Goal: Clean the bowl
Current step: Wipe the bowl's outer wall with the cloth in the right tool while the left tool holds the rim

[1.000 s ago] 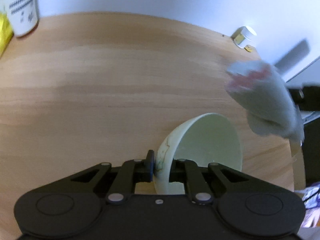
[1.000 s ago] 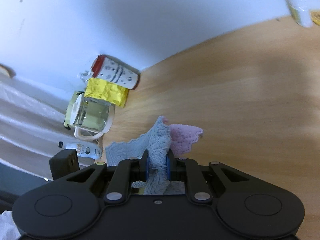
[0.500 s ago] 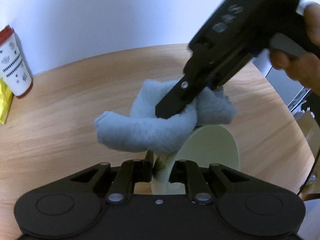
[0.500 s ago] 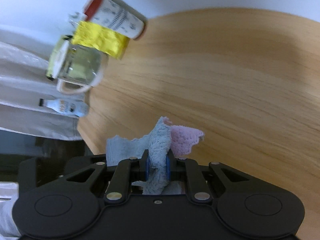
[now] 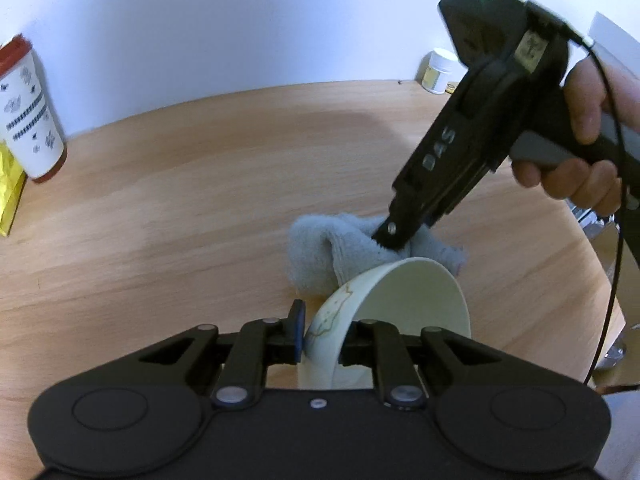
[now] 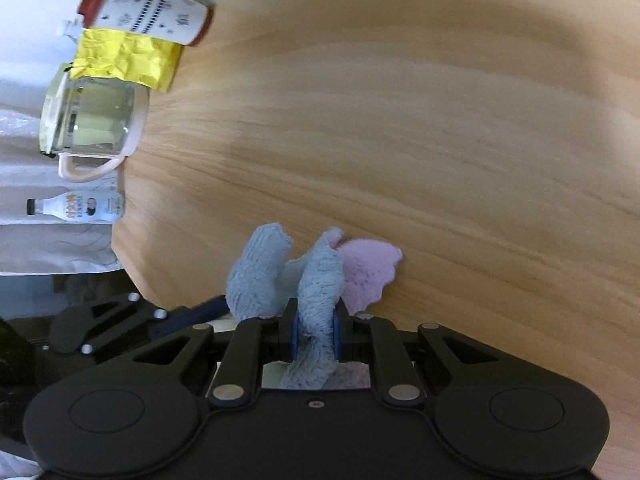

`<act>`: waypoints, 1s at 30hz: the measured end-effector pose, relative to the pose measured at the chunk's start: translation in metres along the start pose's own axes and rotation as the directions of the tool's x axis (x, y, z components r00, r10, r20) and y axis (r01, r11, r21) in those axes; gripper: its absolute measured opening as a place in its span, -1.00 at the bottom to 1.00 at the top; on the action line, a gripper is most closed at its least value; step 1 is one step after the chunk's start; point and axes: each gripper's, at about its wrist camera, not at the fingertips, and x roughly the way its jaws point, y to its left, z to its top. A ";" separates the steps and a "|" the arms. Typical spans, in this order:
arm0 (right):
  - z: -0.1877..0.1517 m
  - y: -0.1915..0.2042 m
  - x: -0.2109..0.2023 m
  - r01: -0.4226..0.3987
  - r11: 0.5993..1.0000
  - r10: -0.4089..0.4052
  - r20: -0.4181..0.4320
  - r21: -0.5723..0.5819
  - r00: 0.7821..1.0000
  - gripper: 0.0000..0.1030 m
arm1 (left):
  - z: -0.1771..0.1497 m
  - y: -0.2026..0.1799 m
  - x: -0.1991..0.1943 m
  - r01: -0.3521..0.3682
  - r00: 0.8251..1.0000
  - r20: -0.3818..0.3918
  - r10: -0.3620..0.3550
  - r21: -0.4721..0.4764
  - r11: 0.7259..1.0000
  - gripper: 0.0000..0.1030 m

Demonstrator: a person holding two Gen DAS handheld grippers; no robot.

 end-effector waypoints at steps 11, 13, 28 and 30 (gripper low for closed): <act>-0.007 -0.001 -0.017 -0.124 0.990 0.118 0.088 0.065 0.989 -0.67 | 0.005 0.002 0.002 -0.003 1.000 0.002 0.003 -0.007 1.000 -0.74; -0.007 0.005 -0.023 -0.156 0.986 0.150 0.096 0.058 0.984 -0.67 | 0.006 -0.001 0.002 -0.006 1.000 0.004 0.006 0.007 1.000 -0.74; 0.004 0.014 -0.021 -0.195 0.979 0.189 0.088 0.062 0.978 -0.66 | 0.012 -0.003 0.003 -0.007 1.000 0.002 0.006 0.027 1.000 -0.72; 0.001 0.008 -0.017 -0.214 0.974 0.206 0.097 0.078 0.974 -0.66 | 0.011 -0.001 0.003 -0.008 1.000 -0.002 0.008 0.023 1.000 -0.72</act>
